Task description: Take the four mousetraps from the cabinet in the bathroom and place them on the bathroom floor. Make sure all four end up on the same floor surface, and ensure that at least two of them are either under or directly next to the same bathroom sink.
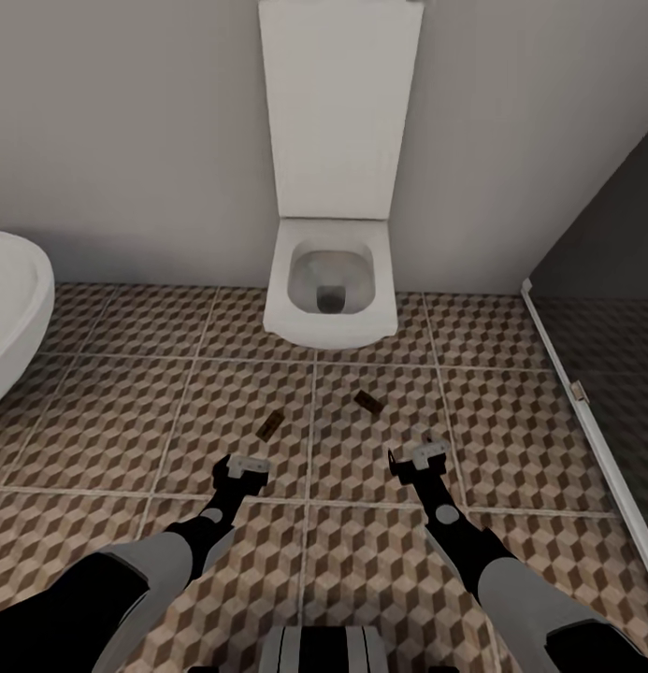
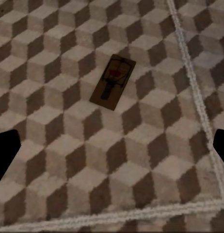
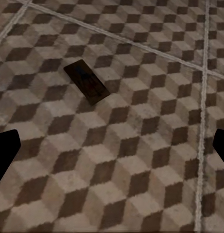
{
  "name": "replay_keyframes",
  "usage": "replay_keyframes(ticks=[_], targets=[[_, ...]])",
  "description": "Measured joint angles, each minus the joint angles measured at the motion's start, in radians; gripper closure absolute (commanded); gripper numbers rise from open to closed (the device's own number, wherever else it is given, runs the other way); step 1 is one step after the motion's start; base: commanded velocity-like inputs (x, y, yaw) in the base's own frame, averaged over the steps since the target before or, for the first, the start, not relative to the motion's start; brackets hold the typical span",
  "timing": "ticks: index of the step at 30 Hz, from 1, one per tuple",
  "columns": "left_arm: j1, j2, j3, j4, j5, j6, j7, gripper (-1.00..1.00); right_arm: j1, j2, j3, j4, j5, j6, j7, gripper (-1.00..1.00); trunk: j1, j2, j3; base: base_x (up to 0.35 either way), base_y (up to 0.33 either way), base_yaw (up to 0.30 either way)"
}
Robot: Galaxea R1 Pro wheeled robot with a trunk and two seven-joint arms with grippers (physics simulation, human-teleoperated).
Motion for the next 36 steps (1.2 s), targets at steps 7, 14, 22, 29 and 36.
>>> replay_keyframes(ticks=[7,14,22,29,36], targets=[[0.007,0.0,0.0,0.0,0.0,0.0,0.0,-1.0,0.001,0.001,0.0,0.041,-0.001,-0.012,0.001,-1.0,-0.027,0.049,0.022,0.0,0.0,0.0],[0.011,-0.001,0.0,0.0,0.0,-0.001,0.0,-1.0,0.001,0.005,0.0,0.093,-0.002,-0.027,0.001,-1.0,-0.054,0.098,0.044,0.0,0.0,0.0],[0.012,-0.001,0.0,0.0,0.0,0.0,0.0,-1.0,0.001,0.01,0.0,0.106,-0.002,-0.04,0.001,-1.0,-0.084,0.154,0.069,0.0,0.0,0.0],[0.014,-0.001,0.0,0.0,0.0,0.001,0.0,-1.0,0.001,0.011,0.0,0.108,-0.003,-0.04,0.001,-1.0,-0.111,0.203,0.091,0.0,0.0,-0.004],[0.016,-0.003,0.0,0.0,0.0,0.001,-0.001,-1.0,0.001,0.011,0.0,0.108,-0.003,-0.041,0.002,-1.0,-0.138,0.252,0.121,0.0,0.0,-0.077]])
